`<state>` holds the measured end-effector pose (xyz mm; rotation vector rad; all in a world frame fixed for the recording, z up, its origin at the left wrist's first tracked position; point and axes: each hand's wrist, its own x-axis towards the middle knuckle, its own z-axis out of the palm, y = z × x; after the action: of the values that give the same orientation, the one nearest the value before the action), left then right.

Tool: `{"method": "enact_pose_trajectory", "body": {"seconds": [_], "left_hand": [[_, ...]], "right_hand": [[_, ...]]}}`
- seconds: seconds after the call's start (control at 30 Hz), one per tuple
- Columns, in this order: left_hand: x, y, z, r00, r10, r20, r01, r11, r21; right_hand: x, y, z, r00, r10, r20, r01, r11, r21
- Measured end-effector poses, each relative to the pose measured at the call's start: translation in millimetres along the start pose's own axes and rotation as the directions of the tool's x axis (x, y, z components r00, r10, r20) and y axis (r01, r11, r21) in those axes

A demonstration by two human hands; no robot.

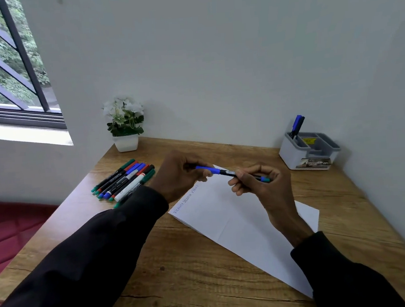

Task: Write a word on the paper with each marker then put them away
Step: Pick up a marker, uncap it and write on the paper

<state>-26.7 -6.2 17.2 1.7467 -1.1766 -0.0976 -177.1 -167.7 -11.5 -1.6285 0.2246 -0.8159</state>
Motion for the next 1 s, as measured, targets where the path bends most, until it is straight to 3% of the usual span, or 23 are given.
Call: {"method": "enact_pose_trajectory", "body": {"seconds": [0.27, 0.4, 0.5, 0.6, 1.0], "left_hand": [[26.7, 1.6, 9.9, 0.996, 0.042, 0.08, -0.048, 0.997, 0.068], [44.3, 8.6, 23.6, 1.0, -0.009, 0.001, 0.009, 0.982, -0.188], [59.0, 11.3, 40.4, 0.998, -0.061, -0.02, 0.05, 0.935, -0.351], [71.6, 9.2, 51.1, 0.996, -0.085, 0.0, 0.078, 0.912, -0.403], [72.4, -3.5, 49.7, 0.991, -0.136, -0.018, 0.12, 0.925, -0.362]], "right_hand": [[10.3, 8.8, -19.3, 1.0, -0.015, 0.021, 0.02, 0.969, -0.245], [27.8, 4.4, -28.0, 0.991, -0.122, 0.061, 0.135, 0.828, -0.544], [38.5, 1.7, -36.7, 0.979, -0.173, 0.107, 0.203, 0.785, -0.585], [47.8, 1.0, -50.4, 0.978, -0.179, 0.11, 0.209, 0.78, -0.59], [130.5, -13.5, -151.2, 0.912, -0.316, -0.26, 0.082, 0.764, -0.64]]}}
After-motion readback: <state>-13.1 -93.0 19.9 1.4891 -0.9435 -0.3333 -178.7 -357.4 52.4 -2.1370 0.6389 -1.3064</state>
